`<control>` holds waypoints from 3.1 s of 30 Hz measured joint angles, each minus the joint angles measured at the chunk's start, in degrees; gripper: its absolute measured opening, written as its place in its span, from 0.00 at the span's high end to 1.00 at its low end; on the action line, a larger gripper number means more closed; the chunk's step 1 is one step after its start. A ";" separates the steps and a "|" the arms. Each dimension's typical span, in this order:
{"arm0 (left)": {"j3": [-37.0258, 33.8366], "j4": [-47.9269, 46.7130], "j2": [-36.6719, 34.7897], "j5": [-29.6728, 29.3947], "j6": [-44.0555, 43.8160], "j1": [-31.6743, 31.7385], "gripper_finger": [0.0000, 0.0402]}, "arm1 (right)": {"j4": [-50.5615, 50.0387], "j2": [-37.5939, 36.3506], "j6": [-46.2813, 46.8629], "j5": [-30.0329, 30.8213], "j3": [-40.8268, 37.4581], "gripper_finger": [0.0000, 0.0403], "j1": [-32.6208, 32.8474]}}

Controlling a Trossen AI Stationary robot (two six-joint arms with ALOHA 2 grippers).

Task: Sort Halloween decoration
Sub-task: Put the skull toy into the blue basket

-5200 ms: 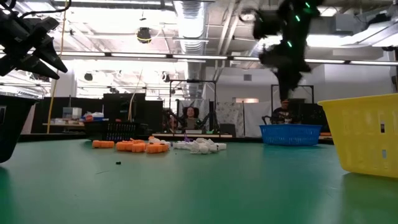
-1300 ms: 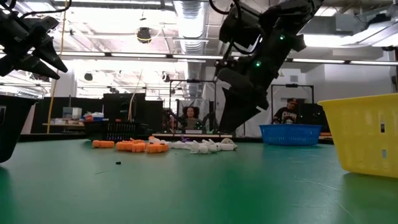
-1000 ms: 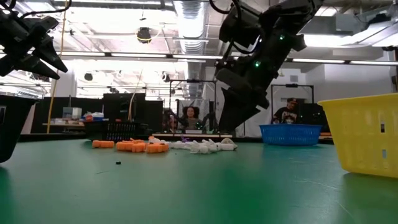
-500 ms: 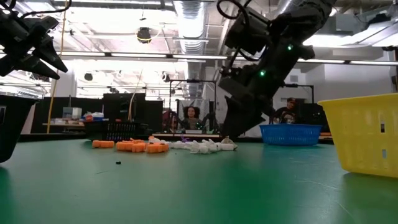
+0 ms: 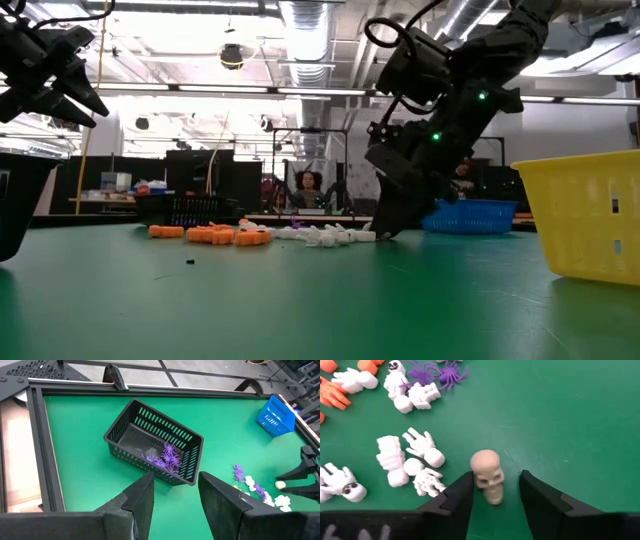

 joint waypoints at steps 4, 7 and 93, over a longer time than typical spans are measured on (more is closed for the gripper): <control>0.00 0.00 0.00 -0.03 0.00 0.00 0.64 | -0.09 0.00 -0.47 -0.57 -0.09 0.64 -0.27; 0.00 0.00 0.00 -0.03 0.00 0.00 0.64 | -0.19 0.00 -0.44 -0.59 -0.09 0.70 -0.27; 0.02 0.11 -0.07 -0.06 0.64 0.01 0.64 | 15.73 14.76 -2.46 12.24 11.38 0.70 -4.97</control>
